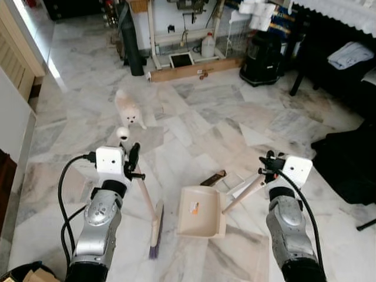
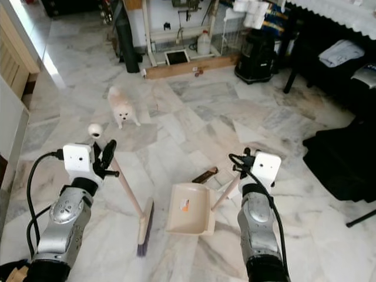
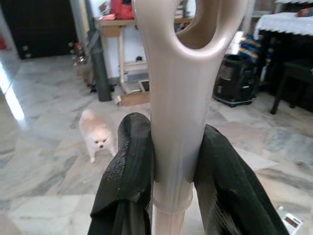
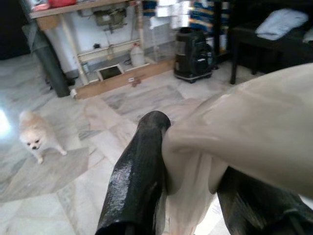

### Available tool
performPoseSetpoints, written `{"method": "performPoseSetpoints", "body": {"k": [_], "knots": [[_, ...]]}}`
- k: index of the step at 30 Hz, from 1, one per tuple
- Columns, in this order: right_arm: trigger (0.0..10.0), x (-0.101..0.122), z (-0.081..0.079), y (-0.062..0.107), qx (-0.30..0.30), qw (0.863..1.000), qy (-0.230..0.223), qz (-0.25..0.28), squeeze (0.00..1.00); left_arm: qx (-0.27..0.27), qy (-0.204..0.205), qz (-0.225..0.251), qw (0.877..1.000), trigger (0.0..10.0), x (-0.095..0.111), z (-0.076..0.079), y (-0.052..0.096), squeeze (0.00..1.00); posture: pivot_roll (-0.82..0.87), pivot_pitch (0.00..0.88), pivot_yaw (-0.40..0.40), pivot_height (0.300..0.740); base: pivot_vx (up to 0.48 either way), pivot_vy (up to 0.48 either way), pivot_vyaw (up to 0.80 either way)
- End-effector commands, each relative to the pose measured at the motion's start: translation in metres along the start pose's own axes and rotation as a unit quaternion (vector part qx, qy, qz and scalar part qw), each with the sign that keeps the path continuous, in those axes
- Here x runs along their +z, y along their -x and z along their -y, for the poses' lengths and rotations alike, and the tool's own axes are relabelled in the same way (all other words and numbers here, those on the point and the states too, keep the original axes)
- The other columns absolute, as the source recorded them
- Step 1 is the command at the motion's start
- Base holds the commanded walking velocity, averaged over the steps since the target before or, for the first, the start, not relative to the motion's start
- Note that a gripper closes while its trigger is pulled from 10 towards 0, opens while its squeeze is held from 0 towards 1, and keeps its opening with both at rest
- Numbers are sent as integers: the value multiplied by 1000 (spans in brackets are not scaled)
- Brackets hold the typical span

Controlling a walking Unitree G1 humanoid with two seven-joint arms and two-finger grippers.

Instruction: Sweep floor

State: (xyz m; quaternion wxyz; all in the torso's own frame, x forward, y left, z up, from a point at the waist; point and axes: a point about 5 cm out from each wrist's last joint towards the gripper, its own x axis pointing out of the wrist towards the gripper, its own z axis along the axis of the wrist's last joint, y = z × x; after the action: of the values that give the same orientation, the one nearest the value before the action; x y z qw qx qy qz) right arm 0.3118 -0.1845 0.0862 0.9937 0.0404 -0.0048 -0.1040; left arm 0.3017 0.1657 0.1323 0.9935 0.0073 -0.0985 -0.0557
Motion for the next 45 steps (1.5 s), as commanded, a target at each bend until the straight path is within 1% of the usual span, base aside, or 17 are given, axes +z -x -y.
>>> {"method": "performPoseSetpoints", "body": {"k": [1,40,45], "knots": [[10000,10,-5,-3,10,1000,-7,24,0,0,-10,20,1000,10000,9,-2,-4,0,47,67,8,740,337,0,0],[10000,14,-6,-4,19,999,-5,32,0,5,-12,21,1000,10000,8,-4,-4,0,37,59,1,740,364,0,0],[10000,14,-6,-3,18,999,-4,31,0,4,-11,21,1000,10000,8,-3,-4,0,35,64,0,740,52,0,0]]}}
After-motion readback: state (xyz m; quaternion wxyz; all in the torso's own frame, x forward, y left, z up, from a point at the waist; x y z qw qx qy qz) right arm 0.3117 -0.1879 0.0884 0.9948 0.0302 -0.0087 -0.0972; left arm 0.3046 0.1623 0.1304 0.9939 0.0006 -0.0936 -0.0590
